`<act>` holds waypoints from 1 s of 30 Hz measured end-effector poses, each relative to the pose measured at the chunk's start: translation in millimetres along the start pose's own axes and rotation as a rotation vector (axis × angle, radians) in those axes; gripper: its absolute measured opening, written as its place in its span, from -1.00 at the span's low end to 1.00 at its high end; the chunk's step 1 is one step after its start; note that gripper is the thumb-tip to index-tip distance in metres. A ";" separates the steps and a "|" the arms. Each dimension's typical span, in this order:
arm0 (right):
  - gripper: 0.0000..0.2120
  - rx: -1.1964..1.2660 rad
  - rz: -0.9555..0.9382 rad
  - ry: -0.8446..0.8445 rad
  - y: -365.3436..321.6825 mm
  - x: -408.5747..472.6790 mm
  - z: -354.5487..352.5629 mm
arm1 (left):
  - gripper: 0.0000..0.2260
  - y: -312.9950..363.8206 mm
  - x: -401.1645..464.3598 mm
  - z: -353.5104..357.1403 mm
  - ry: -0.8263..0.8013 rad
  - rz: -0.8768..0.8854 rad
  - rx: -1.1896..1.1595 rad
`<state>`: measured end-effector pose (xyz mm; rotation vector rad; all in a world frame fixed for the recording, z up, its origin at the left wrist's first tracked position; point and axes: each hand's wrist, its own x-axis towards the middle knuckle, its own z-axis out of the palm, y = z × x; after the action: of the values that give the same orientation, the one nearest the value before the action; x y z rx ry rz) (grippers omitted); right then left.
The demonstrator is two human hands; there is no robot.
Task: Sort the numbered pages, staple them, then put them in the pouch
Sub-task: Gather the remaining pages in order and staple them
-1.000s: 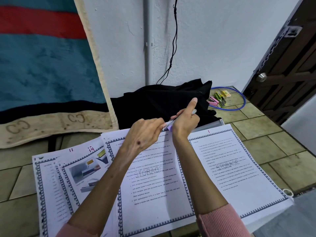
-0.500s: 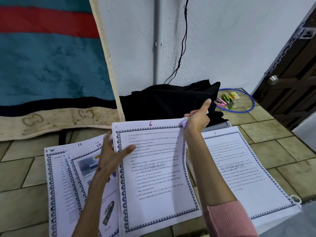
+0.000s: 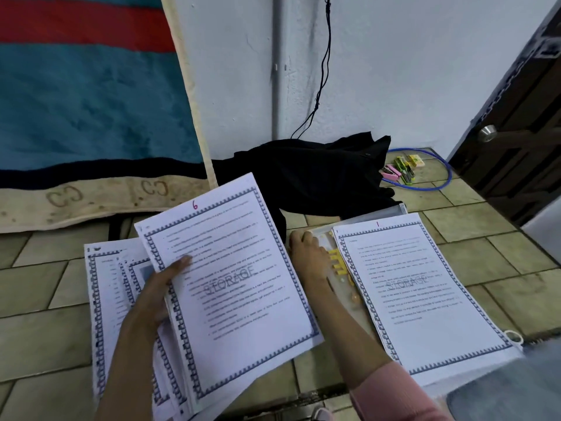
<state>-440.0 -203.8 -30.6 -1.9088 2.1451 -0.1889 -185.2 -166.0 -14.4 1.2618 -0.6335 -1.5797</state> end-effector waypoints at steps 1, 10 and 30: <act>-0.64 -0.075 -0.018 -0.007 -1.0 -0.5 1.9 | -0.77 1.3 -0.6 0.3 0.007 -0.006 0.005; -0.57 1.334 0.095 -0.110 58.3 -25.6 -114.8 | -0.76 29.0 1.7 86.7 -0.047 0.057 0.203; -0.50 0.086 0.372 0.142 223.2 -30.1 -38.9 | -0.22 -166.7 -0.2 285.5 -0.166 0.598 1.590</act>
<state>-660.9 -148.7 -50.2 -1.4553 2.4930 -0.3433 -511.9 -150.0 -62.9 1.6704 -2.3539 -0.4511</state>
